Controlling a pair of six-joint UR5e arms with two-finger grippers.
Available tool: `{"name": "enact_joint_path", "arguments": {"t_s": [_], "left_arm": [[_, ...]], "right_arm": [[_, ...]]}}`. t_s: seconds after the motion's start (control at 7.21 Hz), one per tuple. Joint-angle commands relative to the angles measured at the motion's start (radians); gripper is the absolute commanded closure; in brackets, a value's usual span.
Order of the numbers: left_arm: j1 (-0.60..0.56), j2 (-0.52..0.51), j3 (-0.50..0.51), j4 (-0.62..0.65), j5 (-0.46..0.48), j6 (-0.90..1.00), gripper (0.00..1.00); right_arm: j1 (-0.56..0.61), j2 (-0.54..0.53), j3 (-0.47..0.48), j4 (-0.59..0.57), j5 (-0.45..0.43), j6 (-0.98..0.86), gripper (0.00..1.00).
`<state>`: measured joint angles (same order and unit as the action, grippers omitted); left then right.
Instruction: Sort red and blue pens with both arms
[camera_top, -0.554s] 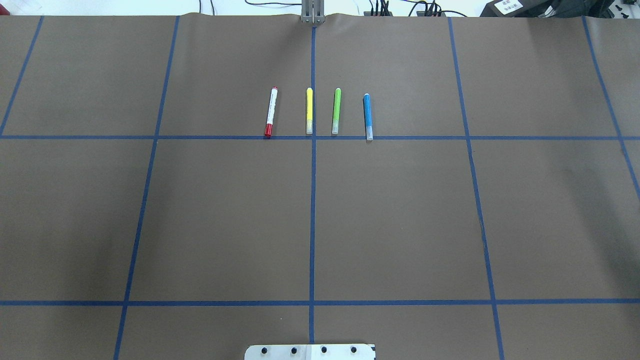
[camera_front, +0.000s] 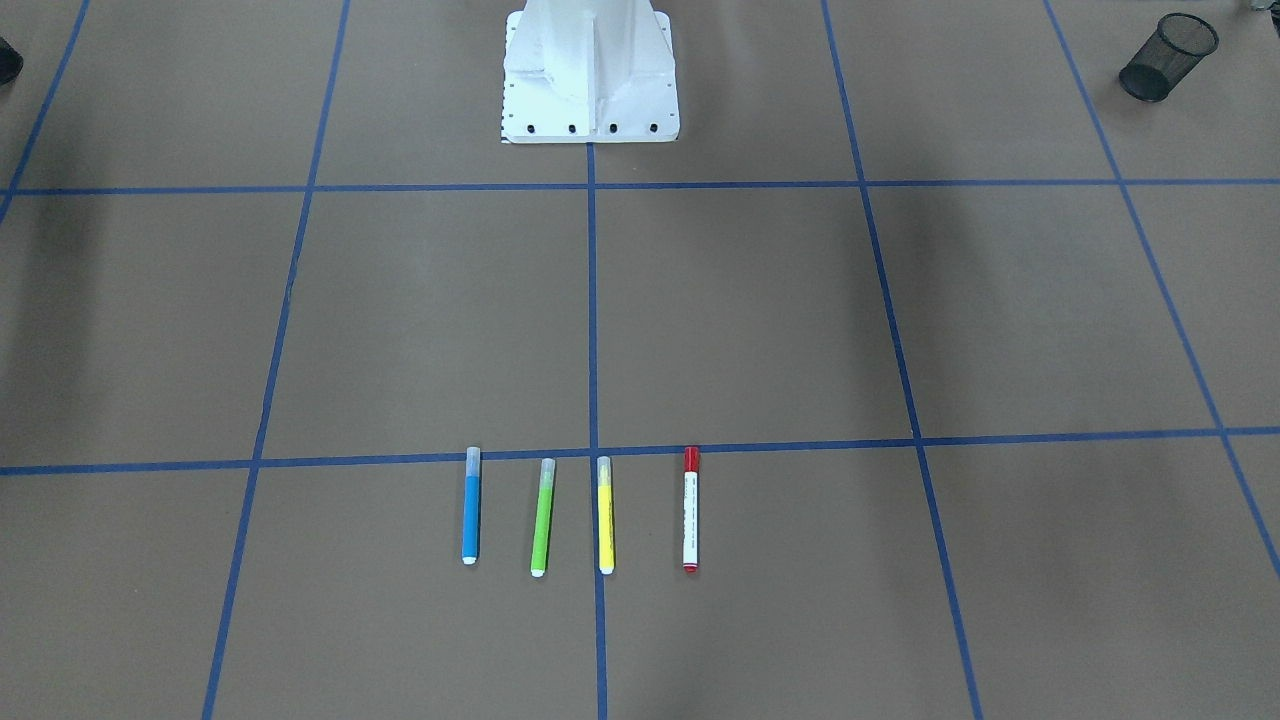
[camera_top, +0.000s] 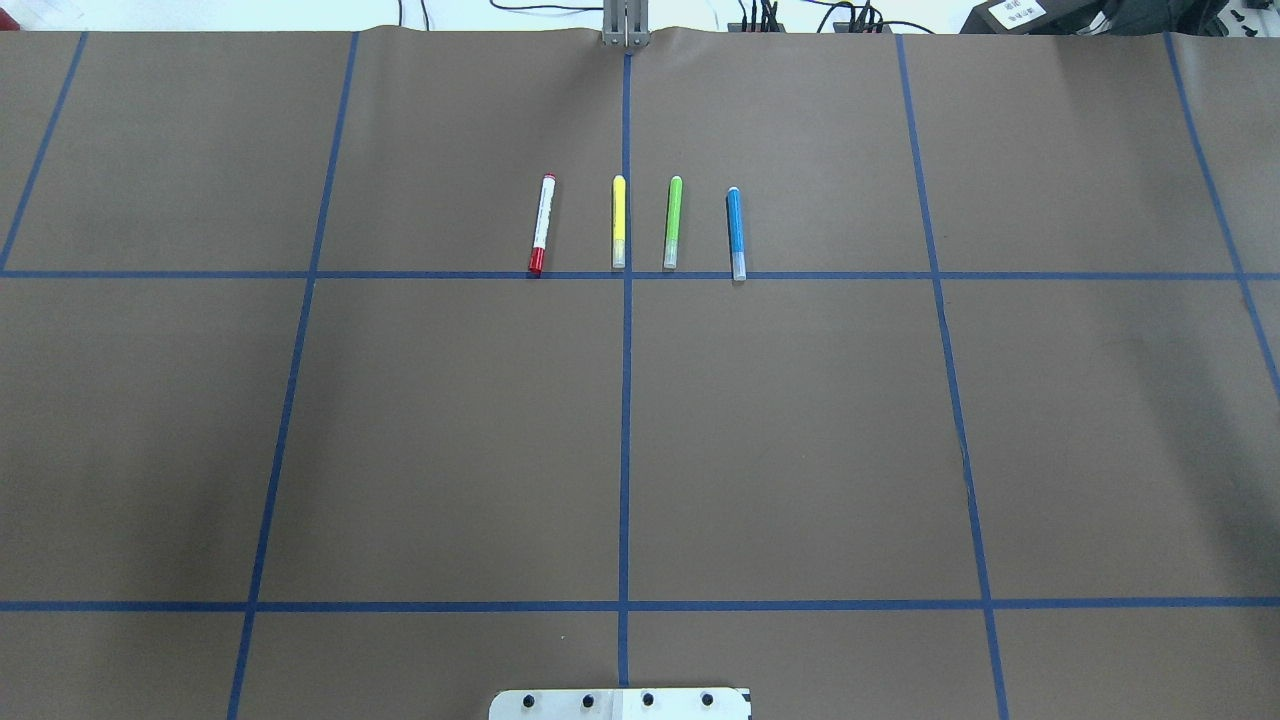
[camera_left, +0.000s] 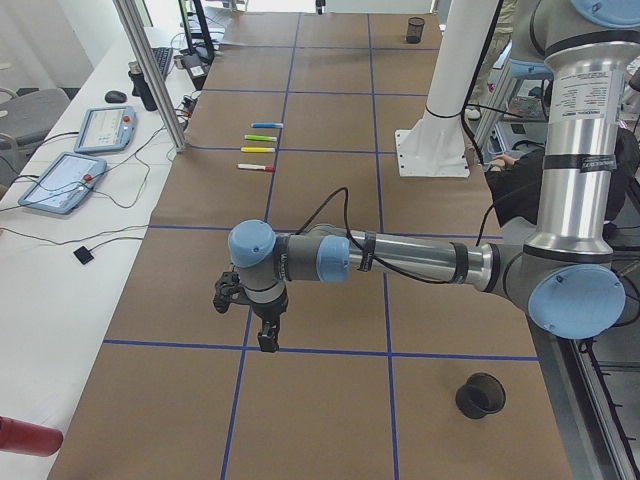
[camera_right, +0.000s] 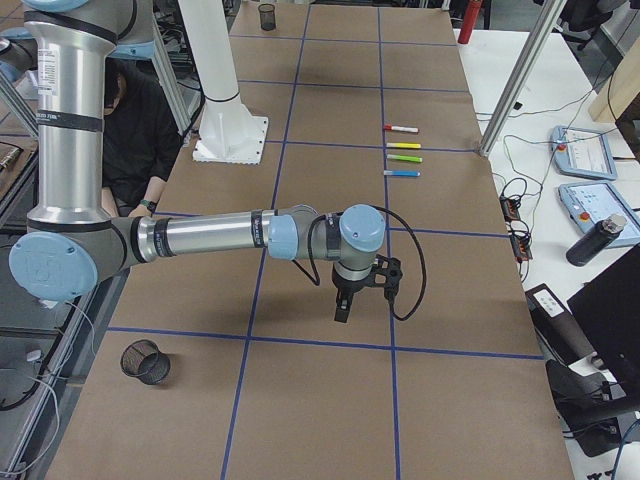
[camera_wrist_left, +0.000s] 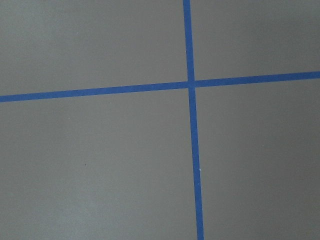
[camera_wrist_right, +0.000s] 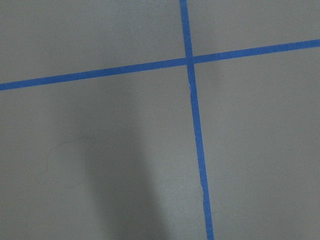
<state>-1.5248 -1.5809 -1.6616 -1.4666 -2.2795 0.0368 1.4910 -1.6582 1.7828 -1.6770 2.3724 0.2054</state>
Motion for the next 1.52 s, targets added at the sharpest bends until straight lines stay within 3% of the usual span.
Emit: {"name": "enact_joint_path", "arguments": {"t_s": [0.0,1.39], "left_arm": [[0.0,-0.001,-0.003,-0.001,0.0,0.0,0.0],[0.011,-0.019,-0.026,-0.008,-0.003,-0.018,0.0]], "right_arm": [[0.0,0.0,0.0,0.002,-0.002,0.002,0.0],[-0.015,0.018,0.053,0.002,-0.001,0.011,0.0]]}}
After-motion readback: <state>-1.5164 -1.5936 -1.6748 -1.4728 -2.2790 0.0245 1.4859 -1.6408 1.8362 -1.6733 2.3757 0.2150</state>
